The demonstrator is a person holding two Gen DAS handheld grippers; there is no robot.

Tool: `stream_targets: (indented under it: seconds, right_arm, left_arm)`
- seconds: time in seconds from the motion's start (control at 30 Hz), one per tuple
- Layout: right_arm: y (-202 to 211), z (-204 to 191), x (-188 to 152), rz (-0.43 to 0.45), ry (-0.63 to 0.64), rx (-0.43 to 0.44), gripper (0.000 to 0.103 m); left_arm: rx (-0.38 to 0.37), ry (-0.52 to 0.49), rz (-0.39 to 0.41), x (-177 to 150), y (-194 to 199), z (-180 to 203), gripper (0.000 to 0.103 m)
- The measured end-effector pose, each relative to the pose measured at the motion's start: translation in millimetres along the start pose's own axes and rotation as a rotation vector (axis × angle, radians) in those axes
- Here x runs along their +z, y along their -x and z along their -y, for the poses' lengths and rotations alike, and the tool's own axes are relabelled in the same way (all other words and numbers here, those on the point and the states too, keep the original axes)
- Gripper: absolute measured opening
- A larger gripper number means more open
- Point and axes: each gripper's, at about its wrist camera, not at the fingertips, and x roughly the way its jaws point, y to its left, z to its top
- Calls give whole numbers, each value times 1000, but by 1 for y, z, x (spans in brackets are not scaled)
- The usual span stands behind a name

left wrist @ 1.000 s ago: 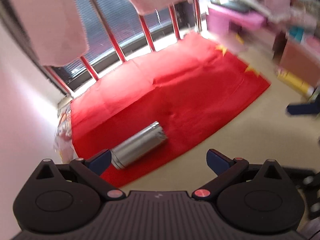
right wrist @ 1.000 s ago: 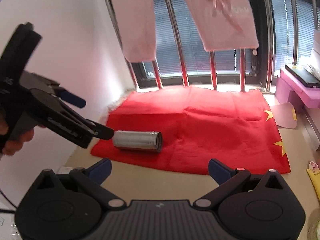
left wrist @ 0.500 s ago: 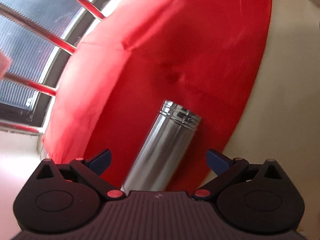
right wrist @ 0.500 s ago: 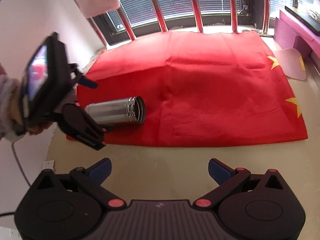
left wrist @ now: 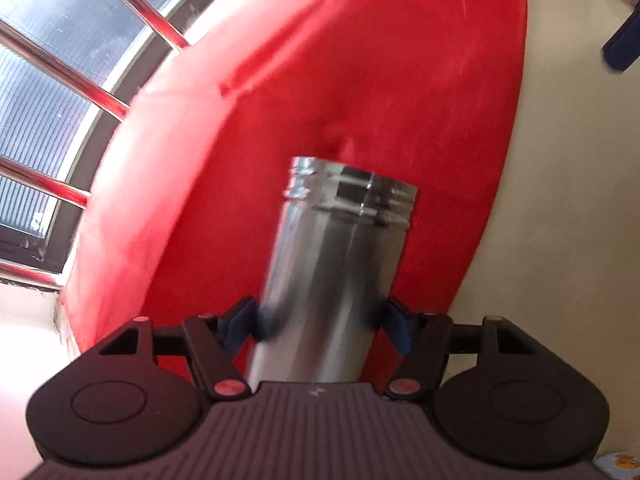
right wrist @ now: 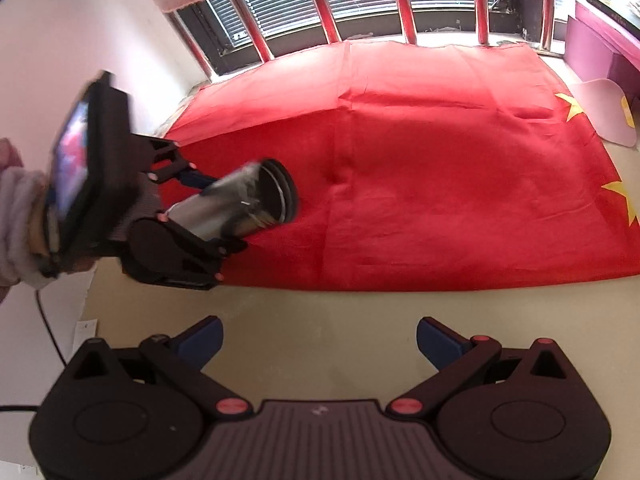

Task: Flip cup upright
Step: 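Close the left tool around the silver thermos and lift it, then carry the thermos with the left tool over to the cups on the table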

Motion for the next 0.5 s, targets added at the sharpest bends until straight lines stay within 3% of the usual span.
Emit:
stream_targets:
  seconds: [0.5]
  right_arm:
    - [29,4,-11,103,-18,22,103]
  left_arm:
    - [57,13,107,4,60,29,64]
